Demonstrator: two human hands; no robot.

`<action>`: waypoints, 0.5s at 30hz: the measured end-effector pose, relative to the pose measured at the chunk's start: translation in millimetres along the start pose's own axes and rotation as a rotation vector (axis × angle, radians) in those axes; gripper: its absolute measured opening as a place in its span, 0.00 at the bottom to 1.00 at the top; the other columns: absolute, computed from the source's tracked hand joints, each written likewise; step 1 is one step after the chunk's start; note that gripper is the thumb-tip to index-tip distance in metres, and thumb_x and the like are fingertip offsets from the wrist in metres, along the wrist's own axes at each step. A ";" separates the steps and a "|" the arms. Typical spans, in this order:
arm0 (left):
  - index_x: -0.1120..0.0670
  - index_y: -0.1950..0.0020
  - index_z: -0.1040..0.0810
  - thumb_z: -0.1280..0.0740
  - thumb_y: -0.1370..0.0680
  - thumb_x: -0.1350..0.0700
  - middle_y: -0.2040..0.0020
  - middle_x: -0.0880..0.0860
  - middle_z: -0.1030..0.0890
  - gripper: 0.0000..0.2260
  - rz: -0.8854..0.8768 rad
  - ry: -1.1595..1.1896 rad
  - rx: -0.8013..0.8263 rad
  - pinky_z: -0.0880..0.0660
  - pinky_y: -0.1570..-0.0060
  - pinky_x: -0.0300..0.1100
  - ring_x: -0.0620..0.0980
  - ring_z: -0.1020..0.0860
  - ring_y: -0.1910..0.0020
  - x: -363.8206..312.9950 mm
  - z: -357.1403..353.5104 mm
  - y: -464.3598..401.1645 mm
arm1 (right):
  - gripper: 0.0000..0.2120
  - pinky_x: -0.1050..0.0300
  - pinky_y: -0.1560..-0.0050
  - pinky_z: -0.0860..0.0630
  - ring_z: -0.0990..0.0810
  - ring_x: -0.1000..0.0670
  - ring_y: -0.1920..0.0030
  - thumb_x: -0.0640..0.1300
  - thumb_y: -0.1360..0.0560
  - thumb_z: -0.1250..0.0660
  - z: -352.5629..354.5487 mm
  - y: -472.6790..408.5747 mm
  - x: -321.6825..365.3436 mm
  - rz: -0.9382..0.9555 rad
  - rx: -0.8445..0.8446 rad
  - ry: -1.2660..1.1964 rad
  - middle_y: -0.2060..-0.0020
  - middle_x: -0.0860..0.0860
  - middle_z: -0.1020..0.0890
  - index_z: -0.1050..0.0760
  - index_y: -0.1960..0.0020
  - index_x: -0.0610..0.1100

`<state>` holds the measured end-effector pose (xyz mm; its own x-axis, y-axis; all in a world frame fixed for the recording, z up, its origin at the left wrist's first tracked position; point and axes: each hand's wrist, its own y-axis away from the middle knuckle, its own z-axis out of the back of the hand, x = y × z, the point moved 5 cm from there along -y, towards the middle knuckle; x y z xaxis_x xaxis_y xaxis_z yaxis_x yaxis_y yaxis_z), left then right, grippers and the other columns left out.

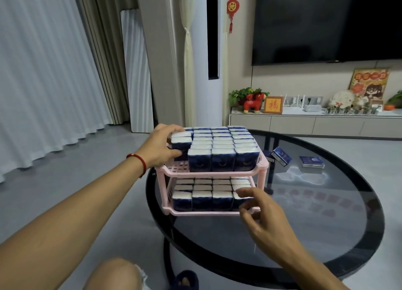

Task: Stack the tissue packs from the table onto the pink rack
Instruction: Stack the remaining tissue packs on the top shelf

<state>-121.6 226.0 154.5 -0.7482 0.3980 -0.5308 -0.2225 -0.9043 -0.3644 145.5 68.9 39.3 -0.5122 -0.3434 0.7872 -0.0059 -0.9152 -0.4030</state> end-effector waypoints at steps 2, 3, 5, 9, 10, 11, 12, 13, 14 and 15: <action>0.48 0.27 0.26 0.23 0.27 0.64 0.32 0.50 0.31 0.30 -0.047 -0.040 0.001 0.22 0.41 0.40 0.51 0.26 0.37 1.8 -6.1 -0.6 | 0.17 0.64 0.57 0.22 0.18 0.56 0.55 0.37 0.22 0.32 -0.8 -0.4 -0.9 -0.012 0.006 -0.004 0.53 0.56 0.18 0.24 0.39 0.55; 0.49 0.25 0.28 0.24 0.26 0.63 0.31 0.50 0.32 0.31 -0.075 -0.065 0.016 0.23 0.38 0.41 0.51 0.27 0.36 1.7 -8.6 -0.8 | 0.17 0.63 0.56 0.21 0.18 0.56 0.55 0.37 0.22 0.32 -1.2 -0.2 -1.0 -0.015 0.011 -0.002 0.52 0.56 0.18 0.24 0.39 0.55; 0.49 0.23 0.31 0.23 0.27 0.62 0.28 0.49 0.33 0.35 -0.122 -0.133 0.066 0.24 0.33 0.46 0.51 0.29 0.32 0.2 -12.3 -2.2 | 0.17 0.63 0.56 0.21 0.18 0.57 0.54 0.37 0.22 0.32 -1.2 -0.1 -0.9 -0.015 0.012 0.001 0.52 0.57 0.18 0.23 0.39 0.55; 0.48 0.18 0.43 0.20 0.29 0.53 0.20 0.52 0.42 0.45 -0.138 -0.326 0.151 0.36 0.24 0.55 0.58 0.39 0.22 -8.0 -11.2 -10.5 | 0.17 0.65 0.55 0.21 0.18 0.58 0.53 0.36 0.22 0.32 -0.8 -0.5 1.4 -0.004 0.016 0.011 0.51 0.58 0.19 0.22 0.40 0.54; 0.49 0.17 0.45 0.20 0.29 0.51 0.18 0.53 0.43 0.47 -0.142 -0.392 0.169 0.40 0.23 0.55 0.59 0.42 0.21 -11.1 -10.1 -13.0 | 0.17 0.65 0.55 0.21 0.18 0.58 0.52 0.36 0.23 0.32 -0.8 -0.5 2.2 0.004 0.015 0.017 0.51 0.58 0.19 0.22 0.41 0.54; 0.51 0.17 0.47 0.20 0.29 0.50 0.18 0.54 0.44 0.49 -0.132 -0.438 0.198 0.43 0.22 0.54 0.59 0.44 0.20 -12.7 -9.3 -16.5 | 0.17 0.64 0.55 0.21 0.18 0.58 0.52 0.35 0.23 0.32 -0.8 -0.5 2.6 0.008 0.014 0.021 0.52 0.59 0.19 0.22 0.41 0.55; 0.52 0.17 0.48 0.20 0.29 0.49 0.17 0.55 0.45 0.49 -0.120 -0.457 0.236 0.44 0.22 0.53 0.59 0.45 0.20 -13.4 -8.6 -20.3 | 0.17 0.64 0.55 0.21 0.18 0.57 0.52 0.35 0.23 0.32 -0.9 -0.6 2.7 0.014 0.013 0.024 0.52 0.59 0.20 0.22 0.42 0.55; 0.53 0.17 0.46 0.20 0.29 0.49 0.18 0.55 0.42 0.49 -0.108 -0.447 0.284 0.43 0.23 0.51 0.59 0.43 0.20 -12.8 -8.7 -24.6 | 0.17 0.65 0.56 0.22 0.18 0.57 0.52 0.34 0.24 0.32 -1.0 -0.7 2.9 0.023 0.010 0.029 0.51 0.59 0.20 0.21 0.43 0.54; 0.52 0.19 0.41 0.19 0.30 0.49 0.21 0.54 0.35 0.45 -0.110 -0.416 0.319 0.38 0.25 0.51 0.59 0.37 0.22 -12.6 -9.1 -28.0 | 0.17 0.67 0.56 0.23 0.18 0.56 0.52 0.33 0.24 0.33 -1.2 -0.7 3.1 0.033 0.007 0.036 0.51 0.60 0.20 0.21 0.44 0.54; 0.50 0.24 0.35 0.19 0.31 0.49 0.27 0.52 0.29 0.40 -0.116 -0.390 0.330 0.32 0.29 0.50 0.58 0.31 0.27 -11.2 -9.4 -31.5 | 0.17 0.69 0.56 0.24 0.19 0.56 0.51 0.32 0.25 0.33 -1.4 -0.9 3.3 0.041 0.006 0.041 0.50 0.60 0.20 0.20 0.44 0.53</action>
<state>-100.3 251.5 164.6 -0.8699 0.4685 -0.1538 -0.4561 -0.8831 -0.1101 142.6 68.9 41.6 -0.5467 -0.3718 0.7503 0.0205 -0.9017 -0.4319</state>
